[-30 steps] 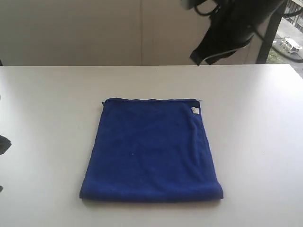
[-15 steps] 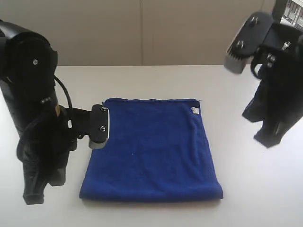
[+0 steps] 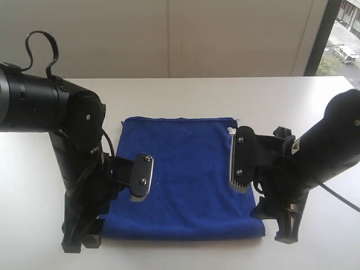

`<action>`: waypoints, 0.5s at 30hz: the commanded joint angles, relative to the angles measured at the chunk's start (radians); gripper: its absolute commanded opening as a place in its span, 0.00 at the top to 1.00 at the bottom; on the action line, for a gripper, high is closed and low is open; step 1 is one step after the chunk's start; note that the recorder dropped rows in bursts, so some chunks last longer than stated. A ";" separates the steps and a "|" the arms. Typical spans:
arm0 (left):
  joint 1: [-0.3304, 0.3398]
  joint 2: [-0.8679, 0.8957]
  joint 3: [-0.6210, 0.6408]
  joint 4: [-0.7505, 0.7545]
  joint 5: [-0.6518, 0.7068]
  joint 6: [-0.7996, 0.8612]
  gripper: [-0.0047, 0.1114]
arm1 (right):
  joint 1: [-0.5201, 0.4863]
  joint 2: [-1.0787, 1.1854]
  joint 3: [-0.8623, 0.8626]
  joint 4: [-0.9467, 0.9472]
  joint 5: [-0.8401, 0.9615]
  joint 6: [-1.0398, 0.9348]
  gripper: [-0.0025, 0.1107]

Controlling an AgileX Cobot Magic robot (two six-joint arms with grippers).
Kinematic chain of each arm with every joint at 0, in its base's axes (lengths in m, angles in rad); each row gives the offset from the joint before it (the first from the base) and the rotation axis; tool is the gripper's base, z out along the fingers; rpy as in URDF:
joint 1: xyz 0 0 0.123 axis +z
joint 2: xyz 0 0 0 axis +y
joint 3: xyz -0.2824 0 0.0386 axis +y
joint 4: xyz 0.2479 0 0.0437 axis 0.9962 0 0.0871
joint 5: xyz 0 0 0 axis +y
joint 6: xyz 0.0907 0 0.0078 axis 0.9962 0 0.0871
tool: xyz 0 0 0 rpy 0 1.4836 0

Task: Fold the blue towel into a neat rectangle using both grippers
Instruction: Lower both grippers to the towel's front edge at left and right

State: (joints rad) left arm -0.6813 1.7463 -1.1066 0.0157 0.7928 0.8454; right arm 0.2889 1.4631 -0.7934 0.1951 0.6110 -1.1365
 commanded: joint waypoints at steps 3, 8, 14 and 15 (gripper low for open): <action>0.002 0.000 0.086 0.001 -0.137 0.006 0.38 | 0.002 0.049 0.013 0.011 -0.033 -0.038 0.45; 0.002 0.000 0.115 0.001 -0.190 0.022 0.38 | 0.002 0.087 0.015 0.013 -0.036 -0.048 0.45; 0.002 0.000 0.116 0.001 -0.204 0.022 0.38 | 0.002 0.129 0.015 0.018 -0.036 -0.103 0.45; 0.002 0.000 0.117 0.001 -0.211 0.022 0.38 | 0.002 0.134 0.015 0.018 -0.038 -0.114 0.45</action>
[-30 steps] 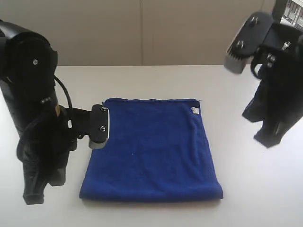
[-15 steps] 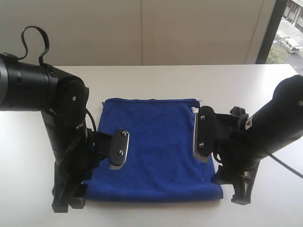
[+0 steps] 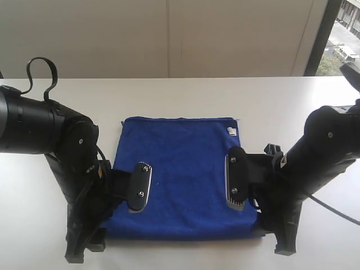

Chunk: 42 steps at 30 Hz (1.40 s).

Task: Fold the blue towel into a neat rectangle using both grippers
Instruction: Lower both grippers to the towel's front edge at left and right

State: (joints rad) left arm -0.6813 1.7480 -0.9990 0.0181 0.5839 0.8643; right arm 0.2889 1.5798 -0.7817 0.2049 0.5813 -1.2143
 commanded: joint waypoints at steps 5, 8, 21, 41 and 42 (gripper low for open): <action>0.002 -0.002 0.009 -0.002 -0.015 0.003 0.39 | 0.002 0.051 0.004 0.014 -0.013 -0.073 0.45; 0.002 0.000 0.009 -0.002 -0.015 0.003 0.43 | 0.002 0.074 0.004 0.020 -0.036 -0.073 0.45; 0.002 0.046 0.009 -0.006 -0.007 0.003 0.53 | 0.041 0.108 0.004 0.041 -0.051 -0.100 0.51; 0.002 0.036 0.009 -0.010 0.066 -0.023 0.93 | 0.041 0.137 0.004 0.045 0.084 -0.098 0.94; 0.002 0.029 0.009 -0.012 0.075 -0.025 0.96 | 0.041 0.127 0.004 0.047 0.099 -0.092 0.95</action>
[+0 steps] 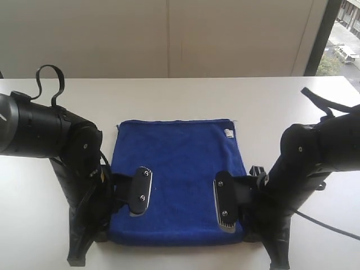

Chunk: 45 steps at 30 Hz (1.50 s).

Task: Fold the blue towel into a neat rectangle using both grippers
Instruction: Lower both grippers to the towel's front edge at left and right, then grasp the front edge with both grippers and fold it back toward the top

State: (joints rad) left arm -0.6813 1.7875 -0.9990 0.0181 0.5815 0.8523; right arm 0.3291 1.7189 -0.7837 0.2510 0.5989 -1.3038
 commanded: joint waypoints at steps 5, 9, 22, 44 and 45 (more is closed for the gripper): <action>0.002 -0.057 0.009 -0.030 0.135 -0.031 0.96 | 0.016 -0.079 0.006 0.003 0.171 0.068 0.98; 0.002 -0.113 0.009 -0.059 0.221 -0.078 0.96 | 0.060 -0.142 0.006 -0.001 0.283 0.151 0.98; -0.002 -0.257 0.009 -0.255 0.425 -0.180 0.96 | 0.141 -0.338 0.006 -0.049 0.459 0.448 0.98; 0.028 -0.240 0.009 0.081 -0.221 -0.484 0.96 | 0.139 -0.285 0.006 -0.643 -0.104 1.140 0.98; 0.040 -0.227 0.009 0.081 -0.231 -0.484 0.96 | 0.139 -0.269 0.004 -0.650 -0.112 1.156 0.98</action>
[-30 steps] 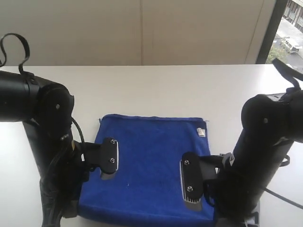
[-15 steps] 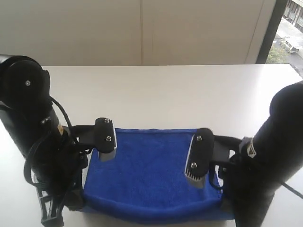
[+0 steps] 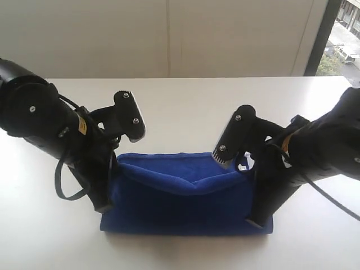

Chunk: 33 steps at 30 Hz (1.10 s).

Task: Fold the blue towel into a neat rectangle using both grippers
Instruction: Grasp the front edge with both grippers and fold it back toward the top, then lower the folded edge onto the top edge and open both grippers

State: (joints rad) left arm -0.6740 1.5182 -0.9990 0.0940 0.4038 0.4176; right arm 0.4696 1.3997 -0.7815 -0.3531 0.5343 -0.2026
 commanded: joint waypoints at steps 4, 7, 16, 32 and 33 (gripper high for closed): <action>0.069 0.080 0.009 0.011 -0.084 -0.049 0.96 | -0.001 0.096 -0.002 -0.064 -0.088 0.079 0.98; 0.088 0.103 0.009 0.015 -0.109 -0.049 0.96 | -0.009 0.129 -0.011 -0.127 -0.122 0.134 0.98; 0.093 0.148 0.009 0.041 -0.270 -0.049 0.96 | -0.078 0.221 -0.105 -0.185 -0.187 0.234 0.98; 0.184 0.287 0.009 0.041 -0.389 -0.045 0.96 | -0.104 0.449 -0.199 -0.189 -0.268 0.234 0.98; 0.184 0.293 0.009 0.041 -0.388 -0.045 0.96 | -0.104 0.452 -0.199 -0.189 -0.271 0.234 0.98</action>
State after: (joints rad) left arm -0.4943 1.7981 -0.9990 0.1305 0.0145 0.3785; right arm 0.3776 1.8435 -0.9747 -0.5366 0.2794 0.0249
